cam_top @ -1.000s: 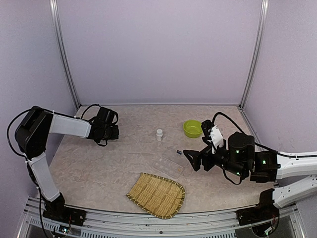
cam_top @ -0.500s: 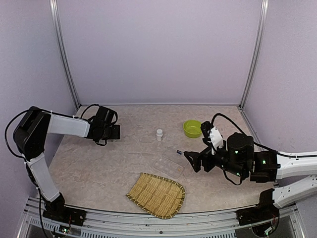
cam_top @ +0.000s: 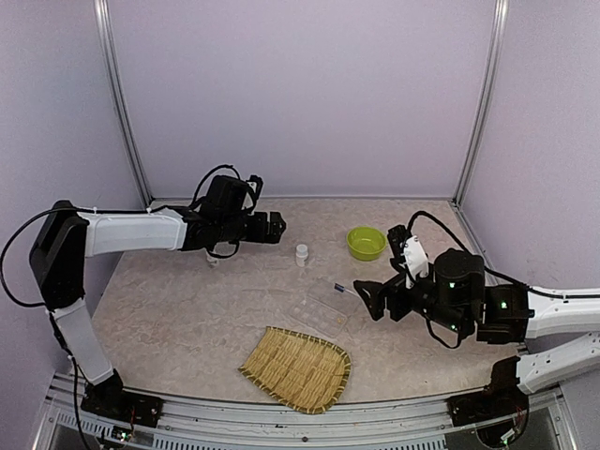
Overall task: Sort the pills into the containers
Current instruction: Adjust the pill container at the center of the board.
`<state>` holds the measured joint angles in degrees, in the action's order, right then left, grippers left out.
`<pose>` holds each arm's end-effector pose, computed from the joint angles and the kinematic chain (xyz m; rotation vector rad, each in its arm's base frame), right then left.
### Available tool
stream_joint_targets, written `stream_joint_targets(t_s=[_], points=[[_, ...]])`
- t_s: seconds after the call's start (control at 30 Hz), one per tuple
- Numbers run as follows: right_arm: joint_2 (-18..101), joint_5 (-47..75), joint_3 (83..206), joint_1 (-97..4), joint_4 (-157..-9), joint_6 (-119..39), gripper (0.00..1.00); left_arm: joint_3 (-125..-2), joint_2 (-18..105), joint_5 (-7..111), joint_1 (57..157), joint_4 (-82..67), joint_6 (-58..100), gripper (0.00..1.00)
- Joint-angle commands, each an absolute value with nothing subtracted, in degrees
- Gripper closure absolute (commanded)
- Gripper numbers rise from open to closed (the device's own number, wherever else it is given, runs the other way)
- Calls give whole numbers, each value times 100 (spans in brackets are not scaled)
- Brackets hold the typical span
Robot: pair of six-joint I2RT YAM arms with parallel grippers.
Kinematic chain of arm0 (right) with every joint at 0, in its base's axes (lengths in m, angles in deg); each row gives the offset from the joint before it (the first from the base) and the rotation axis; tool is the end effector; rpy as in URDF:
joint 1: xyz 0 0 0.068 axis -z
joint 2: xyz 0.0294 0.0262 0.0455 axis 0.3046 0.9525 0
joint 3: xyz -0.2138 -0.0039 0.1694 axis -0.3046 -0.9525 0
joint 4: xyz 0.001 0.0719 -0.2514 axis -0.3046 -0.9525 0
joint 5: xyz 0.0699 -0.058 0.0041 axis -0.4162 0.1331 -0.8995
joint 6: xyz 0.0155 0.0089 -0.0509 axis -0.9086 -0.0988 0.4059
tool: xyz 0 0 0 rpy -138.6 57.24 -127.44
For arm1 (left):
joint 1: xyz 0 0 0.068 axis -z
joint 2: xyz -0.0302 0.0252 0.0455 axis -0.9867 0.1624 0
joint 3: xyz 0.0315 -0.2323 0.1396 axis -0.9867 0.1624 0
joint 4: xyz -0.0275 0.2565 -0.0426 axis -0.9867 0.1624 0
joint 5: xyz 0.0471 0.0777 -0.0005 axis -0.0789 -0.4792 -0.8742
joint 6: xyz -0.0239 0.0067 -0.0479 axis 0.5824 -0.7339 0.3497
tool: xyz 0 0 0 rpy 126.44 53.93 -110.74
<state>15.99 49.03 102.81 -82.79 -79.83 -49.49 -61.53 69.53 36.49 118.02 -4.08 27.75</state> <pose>0.1084 0.1942 0.2630 -0.4778 1.8358 0.5257 0.3241 -0.2417 0.2360 0.2809 2.1535 -0.4273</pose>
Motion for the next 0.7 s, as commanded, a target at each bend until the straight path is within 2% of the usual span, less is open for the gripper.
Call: stream_joint_targets(t_s=[0.0,0.33,0.67], points=[[1433,5013,10144,-8216,-8146,-5152,0,-6682,7518,4015,12091,-354,2489,1],[1380,4974,10008,-8185,-8152,-5242,0,-7496,8543,4350,12259,-118,2464,1],[2925,5079,10344,-7734,-8183,-5751,0,-6799,8156,4326,12416,-418,2675,1]])
